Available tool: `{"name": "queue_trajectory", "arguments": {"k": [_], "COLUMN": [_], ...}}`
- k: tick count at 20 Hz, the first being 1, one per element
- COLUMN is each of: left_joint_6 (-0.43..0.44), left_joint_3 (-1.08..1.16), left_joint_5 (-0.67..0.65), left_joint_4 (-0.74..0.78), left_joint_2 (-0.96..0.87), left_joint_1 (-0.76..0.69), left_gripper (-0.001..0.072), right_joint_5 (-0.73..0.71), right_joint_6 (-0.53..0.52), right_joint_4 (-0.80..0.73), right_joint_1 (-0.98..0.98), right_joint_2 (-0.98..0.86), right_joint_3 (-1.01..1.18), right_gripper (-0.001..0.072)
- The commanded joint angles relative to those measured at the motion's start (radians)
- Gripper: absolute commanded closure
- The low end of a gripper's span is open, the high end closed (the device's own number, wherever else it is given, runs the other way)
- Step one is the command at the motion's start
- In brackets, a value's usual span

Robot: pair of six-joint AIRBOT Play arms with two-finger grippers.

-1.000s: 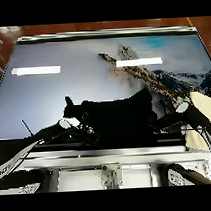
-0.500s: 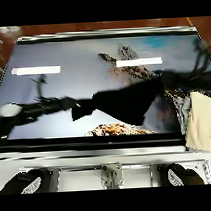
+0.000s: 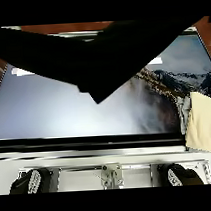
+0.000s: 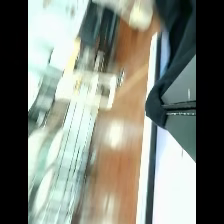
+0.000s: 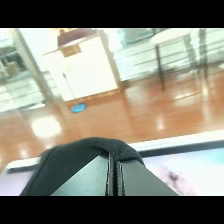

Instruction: Fold the shirts.

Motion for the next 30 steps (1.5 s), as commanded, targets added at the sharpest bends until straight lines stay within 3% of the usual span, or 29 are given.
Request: {"name": "queue_trajectory", "arguments": {"k": [1,4,6,10,13,16,20,24,28,30], "left_joint_6": [-0.058,-0.059,-0.091,-0.099,-0.100,-0.099,-0.058,-0.016,0.019,0.052], "left_joint_3": [0.093,0.086,0.047,-0.088,-0.252,-0.411,-0.542,-0.585,-0.585,-0.585], "left_joint_5": [-0.072,-0.148,-0.167,-0.207,-0.207,-0.206,-0.167,-0.066,-0.025,-0.022], "left_joint_4": [0.100,0.262,0.304,0.301,0.294,0.243,0.218,0.222,0.229,0.229], "left_joint_2": [0.013,0.009,0.011,0.010,0.005,-0.020,-0.102,-0.226,-0.356,-0.405], "left_joint_1": [0.124,0.124,0.124,0.122,0.122,0.114,0.006,-0.157,-0.253,-0.270], "left_gripper": [0.0675,0.0674,0.0674,0.0674,0.0674,0.0674,0.0674,0.0674,0.0674,0.0674], "right_joint_5": [0.097,0.179,0.314,0.691,0.760,0.587,0.200,-0.092,-0.478,-0.531], "right_joint_6": [0.003,0.016,0.056,0.055,0.055,0.055,0.062,0.089,0.089,0.085], "right_joint_4": [-0.144,-0.358,-0.432,-0.367,-0.340,-0.230,-0.117,0.014,0.180,0.185], "right_joint_1": [0.000,0.000,0.000,0.001,0.001,0.001,0.005,0.005,0.005,0.005], "right_joint_2": [0.022,0.055,0.064,0.042,0.038,0.034,-0.047,-0.251,-0.414,-0.476], "right_joint_3": [0.053,0.053,0.053,0.032,-0.097,-0.298,-0.482,-0.488,-0.487,-0.487], "right_gripper": [0.0651,0.0651,0.0651,0.0651,0.0651,0.0651,0.0651,0.0651,0.0651,0.0651]}}
